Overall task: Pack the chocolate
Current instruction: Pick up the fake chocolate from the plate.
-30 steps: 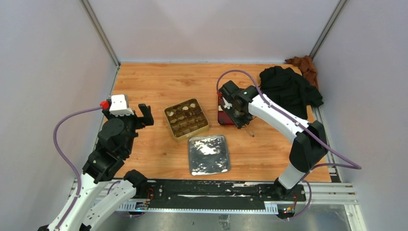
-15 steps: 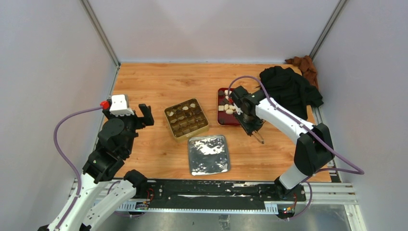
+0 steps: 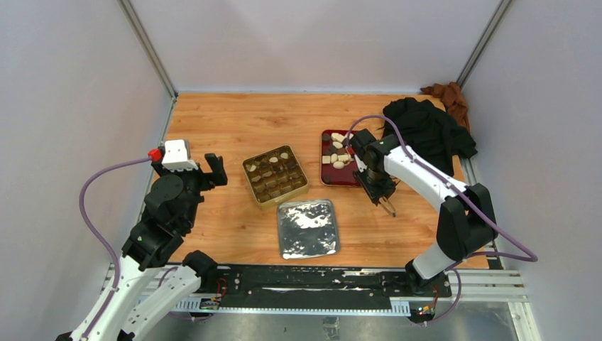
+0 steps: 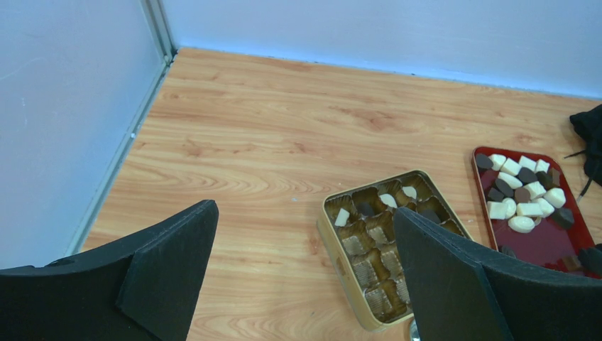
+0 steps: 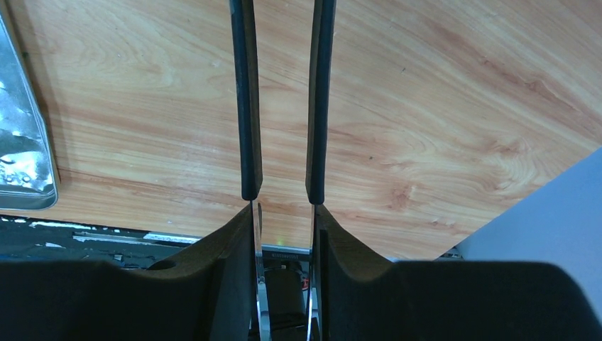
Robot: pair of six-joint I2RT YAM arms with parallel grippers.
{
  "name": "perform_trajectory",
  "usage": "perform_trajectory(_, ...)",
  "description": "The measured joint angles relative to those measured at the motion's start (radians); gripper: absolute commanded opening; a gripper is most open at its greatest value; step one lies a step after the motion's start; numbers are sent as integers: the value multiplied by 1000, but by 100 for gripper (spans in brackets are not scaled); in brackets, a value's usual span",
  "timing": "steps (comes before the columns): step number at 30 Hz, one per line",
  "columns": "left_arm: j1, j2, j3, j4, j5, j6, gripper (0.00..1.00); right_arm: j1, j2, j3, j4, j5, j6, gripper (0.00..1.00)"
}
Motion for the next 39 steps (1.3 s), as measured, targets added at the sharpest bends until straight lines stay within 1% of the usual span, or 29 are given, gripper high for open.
perform_trajectory(10,0,0,0,0,0,0,100,-27,1,-8,21,-15,0,39)
perform_trajectory(39,0,0,0,0,0,0,100,-57,38,-13,48,-44,-1,40)
